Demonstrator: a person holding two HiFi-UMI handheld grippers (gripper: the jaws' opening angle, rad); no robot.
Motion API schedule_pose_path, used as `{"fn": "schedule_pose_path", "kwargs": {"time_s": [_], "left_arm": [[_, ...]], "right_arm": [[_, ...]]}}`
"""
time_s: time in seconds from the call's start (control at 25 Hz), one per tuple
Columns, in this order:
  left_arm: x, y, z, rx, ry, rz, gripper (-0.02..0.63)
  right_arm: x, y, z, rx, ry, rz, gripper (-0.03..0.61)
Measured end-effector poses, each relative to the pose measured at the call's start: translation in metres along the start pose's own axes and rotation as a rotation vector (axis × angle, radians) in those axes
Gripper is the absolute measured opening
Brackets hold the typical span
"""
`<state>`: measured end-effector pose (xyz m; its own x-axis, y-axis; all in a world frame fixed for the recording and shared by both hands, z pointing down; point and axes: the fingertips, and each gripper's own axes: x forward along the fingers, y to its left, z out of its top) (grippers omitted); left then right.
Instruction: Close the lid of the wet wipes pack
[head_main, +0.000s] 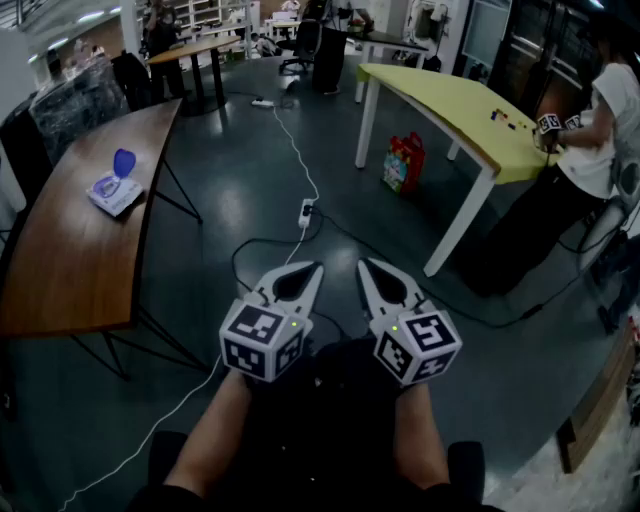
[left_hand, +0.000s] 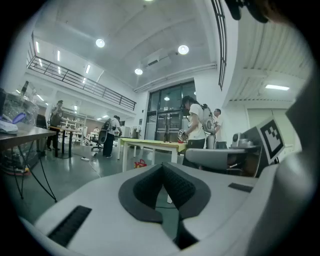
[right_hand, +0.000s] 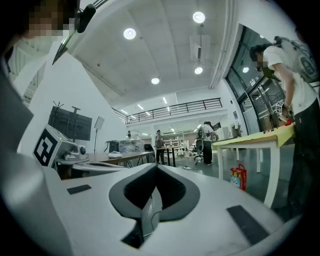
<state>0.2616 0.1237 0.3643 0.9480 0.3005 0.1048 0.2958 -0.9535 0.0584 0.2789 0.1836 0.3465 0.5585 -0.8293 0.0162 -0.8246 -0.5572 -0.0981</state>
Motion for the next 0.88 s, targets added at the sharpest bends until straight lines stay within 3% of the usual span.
{"fn": "schedule_pose_path", "kwargs": {"time_s": [0.56,0.88], "left_arm": [[-0.003,-0.001,0.003,0.005,-0.005,-0.005,0.008],[-0.016,0.013,0.006,0.007,-0.016,0.035,0.008]], "right_arm": [[-0.003,-0.001,0.003,0.035,-0.026,-0.005,0.000],[0.007,0.012,0.003,0.037,-0.025,0.034,0.000]]}}
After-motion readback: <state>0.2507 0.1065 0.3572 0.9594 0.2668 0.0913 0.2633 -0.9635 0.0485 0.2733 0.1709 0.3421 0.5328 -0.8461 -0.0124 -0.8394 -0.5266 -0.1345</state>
